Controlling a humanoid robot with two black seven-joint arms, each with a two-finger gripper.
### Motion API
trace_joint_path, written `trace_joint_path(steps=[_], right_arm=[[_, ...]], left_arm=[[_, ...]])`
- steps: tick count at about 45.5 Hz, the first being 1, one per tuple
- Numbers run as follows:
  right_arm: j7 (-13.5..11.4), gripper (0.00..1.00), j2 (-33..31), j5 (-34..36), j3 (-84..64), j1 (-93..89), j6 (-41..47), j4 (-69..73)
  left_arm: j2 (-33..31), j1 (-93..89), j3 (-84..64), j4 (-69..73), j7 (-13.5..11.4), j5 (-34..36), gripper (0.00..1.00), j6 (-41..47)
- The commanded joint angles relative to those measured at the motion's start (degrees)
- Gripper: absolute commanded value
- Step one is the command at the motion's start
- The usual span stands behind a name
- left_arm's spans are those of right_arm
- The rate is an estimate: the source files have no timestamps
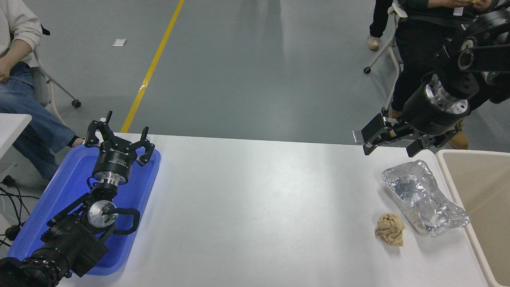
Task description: Pick up foil plate and place in dustbin
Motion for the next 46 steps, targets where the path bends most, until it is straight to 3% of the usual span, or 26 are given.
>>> trace_joint_path(steps=[1, 34, 46], right_arm=[[0.00, 1.00, -0.89, 0.00, -0.02, -0.32, 0.00, -0.15], [0.09, 1.00, -1.59, 0.00, -6.69, -0.94, 0.00, -2.08], [0.09, 1.00, -1.68, 0.09, -7.57, -7.88, -1.66, -12.27]], left_arm=[[0.00, 0.00, 0.00, 0.00, -0.01, 0.04, 1.00, 0.00], [0.00, 0.00, 0.00, 0.00, -0.01, -0.04, 1.00, 0.00], [0.00, -0.09, 0.00, 0.00, -0.01, 0.05, 1.00, 0.00]])
